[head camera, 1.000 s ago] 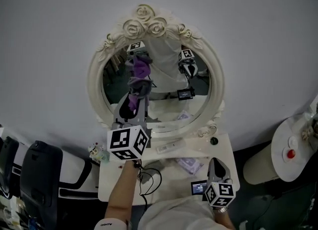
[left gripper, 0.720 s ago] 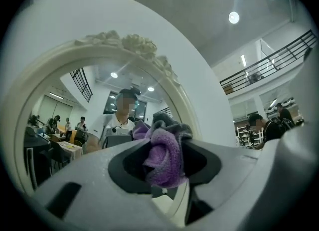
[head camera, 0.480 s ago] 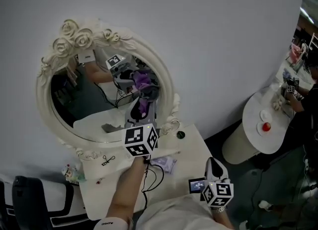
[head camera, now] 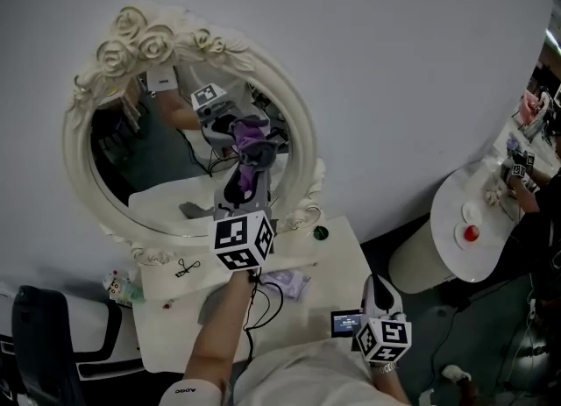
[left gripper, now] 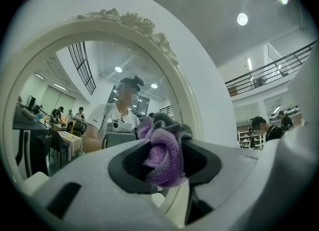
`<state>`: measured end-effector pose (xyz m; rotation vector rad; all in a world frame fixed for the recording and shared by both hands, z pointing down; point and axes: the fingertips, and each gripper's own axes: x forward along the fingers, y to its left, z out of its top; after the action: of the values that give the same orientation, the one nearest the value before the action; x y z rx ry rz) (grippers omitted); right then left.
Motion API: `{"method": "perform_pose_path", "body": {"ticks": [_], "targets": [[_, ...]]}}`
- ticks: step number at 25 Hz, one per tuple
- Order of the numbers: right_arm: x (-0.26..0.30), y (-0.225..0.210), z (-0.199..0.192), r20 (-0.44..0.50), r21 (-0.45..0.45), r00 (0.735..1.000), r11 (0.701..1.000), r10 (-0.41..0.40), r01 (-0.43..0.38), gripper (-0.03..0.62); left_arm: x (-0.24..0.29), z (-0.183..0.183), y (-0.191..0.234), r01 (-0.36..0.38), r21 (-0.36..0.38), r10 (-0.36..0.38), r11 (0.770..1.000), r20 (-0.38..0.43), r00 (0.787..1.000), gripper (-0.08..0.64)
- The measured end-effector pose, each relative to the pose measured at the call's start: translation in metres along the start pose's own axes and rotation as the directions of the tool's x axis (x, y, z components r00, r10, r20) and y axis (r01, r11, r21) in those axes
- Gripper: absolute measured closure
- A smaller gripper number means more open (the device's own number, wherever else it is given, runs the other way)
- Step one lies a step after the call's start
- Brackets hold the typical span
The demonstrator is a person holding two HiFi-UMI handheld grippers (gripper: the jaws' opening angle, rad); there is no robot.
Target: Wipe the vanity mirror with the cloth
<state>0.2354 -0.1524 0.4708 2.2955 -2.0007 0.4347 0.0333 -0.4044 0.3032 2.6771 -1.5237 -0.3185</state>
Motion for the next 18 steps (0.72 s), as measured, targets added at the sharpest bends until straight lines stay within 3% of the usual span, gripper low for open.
{"method": "perform_pose_path", "body": {"ticks": [4,7,14,18], "targets": [[0.018,0.04,-0.003,-0.022,-0.021,0.993,0.993,0.114,-0.114,0.584,-0.03,0.012,0.049,-0.099,0.025,0.099,0.995,0.009,0.995,0.407],[0.031,0.075,-0.008,-0.05,-0.035,0.976,0.976,0.212,-0.214,0.584,-0.064,0.024,0.099,-0.213,0.046,0.213,0.976,0.018,0.977,0.405],[0.049,0.145,-0.015,-0.083,-0.063,0.927,0.926,0.367,-0.372,0.584,-0.133,0.045,0.2,-0.431,0.081,0.43,0.898,0.038,0.902,0.405],[0.055,0.17,-0.016,-0.091,-0.071,0.907,0.906,0.411,-0.417,0.584,-0.161,0.052,0.244,-0.516,0.114,0.514,0.849,0.042,0.856,0.407]]}}
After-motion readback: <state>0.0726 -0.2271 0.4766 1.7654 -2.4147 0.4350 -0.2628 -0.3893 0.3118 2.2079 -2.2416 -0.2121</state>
